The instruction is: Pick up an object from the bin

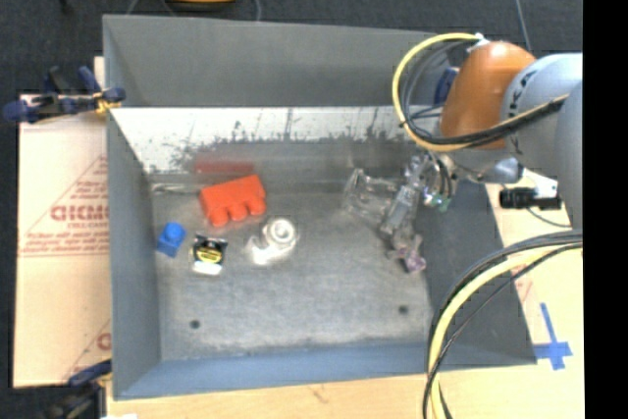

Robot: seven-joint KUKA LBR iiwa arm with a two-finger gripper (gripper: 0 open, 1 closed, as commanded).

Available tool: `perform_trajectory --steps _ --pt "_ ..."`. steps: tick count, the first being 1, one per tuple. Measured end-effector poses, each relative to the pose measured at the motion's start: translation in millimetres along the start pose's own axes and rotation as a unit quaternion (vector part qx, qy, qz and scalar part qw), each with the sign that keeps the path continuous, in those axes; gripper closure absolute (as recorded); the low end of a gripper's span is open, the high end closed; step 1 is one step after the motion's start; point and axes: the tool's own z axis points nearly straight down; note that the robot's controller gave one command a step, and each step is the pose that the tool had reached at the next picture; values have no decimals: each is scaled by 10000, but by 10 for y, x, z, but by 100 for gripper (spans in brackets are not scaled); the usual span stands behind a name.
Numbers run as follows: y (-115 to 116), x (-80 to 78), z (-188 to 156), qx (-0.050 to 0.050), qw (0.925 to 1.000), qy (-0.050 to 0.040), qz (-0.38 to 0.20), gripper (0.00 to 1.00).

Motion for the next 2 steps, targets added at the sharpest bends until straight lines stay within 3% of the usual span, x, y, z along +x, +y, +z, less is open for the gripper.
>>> perform_trajectory --steps 1,2 --pt "-12 -41 -80 10 10000 76 -60 100" --pt "-37 19 -118 0 9990 59 434 100"
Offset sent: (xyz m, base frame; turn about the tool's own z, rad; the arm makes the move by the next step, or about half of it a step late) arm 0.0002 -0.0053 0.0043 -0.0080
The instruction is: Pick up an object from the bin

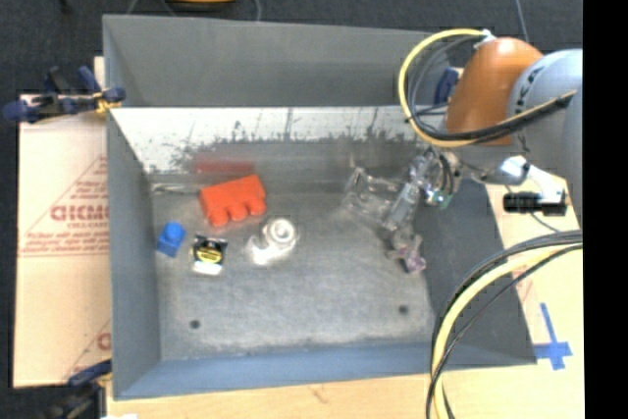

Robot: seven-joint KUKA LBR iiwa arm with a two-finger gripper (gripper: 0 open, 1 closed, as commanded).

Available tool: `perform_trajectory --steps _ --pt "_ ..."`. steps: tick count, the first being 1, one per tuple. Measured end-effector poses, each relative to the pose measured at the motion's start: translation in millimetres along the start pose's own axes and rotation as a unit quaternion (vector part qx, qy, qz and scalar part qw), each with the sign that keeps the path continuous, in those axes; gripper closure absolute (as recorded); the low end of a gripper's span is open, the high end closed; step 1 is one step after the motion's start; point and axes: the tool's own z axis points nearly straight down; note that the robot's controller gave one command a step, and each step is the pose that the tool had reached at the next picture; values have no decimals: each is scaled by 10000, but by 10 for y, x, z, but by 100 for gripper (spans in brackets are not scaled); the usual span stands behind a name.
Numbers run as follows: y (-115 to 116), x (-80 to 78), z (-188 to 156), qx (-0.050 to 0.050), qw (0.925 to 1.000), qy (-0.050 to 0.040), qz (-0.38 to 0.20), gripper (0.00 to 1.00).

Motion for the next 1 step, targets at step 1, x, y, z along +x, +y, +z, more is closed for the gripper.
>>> perform_trajectory --steps 1 --pt "13 -110 -548 33 10000 -3 26 100"
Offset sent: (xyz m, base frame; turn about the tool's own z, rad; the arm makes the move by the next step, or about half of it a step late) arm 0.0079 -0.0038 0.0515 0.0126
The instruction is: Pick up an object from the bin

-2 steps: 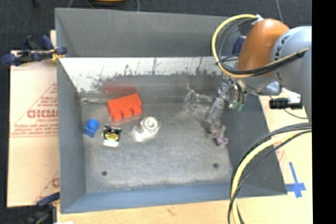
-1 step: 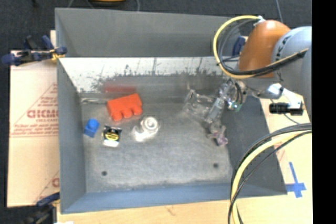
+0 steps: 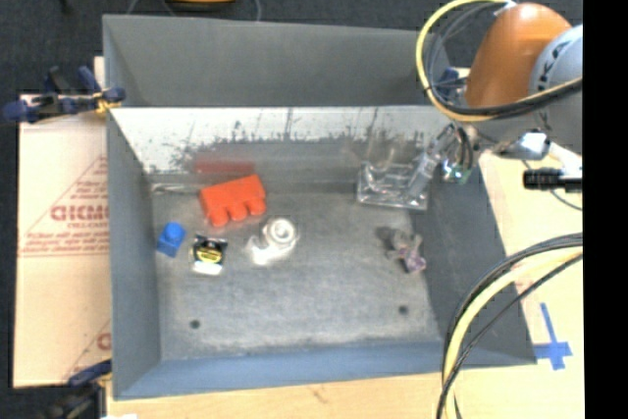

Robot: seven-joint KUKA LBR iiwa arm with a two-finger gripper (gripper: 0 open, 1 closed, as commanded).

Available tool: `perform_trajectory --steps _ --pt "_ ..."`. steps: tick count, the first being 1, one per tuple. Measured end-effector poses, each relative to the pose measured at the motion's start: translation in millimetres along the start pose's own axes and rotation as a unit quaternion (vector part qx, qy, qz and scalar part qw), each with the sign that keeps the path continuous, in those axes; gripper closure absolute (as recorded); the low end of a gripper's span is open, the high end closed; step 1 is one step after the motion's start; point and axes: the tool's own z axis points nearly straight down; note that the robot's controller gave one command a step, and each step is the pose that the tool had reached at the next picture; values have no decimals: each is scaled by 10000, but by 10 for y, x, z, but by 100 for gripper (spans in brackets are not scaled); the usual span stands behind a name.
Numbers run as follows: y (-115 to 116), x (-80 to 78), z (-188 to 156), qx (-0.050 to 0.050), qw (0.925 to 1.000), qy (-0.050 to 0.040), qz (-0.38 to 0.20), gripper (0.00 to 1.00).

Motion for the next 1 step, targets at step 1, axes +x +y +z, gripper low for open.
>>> perform_trajectory --steps 1 --pt "-17 52 -877 -5 10000 -13 39 100"
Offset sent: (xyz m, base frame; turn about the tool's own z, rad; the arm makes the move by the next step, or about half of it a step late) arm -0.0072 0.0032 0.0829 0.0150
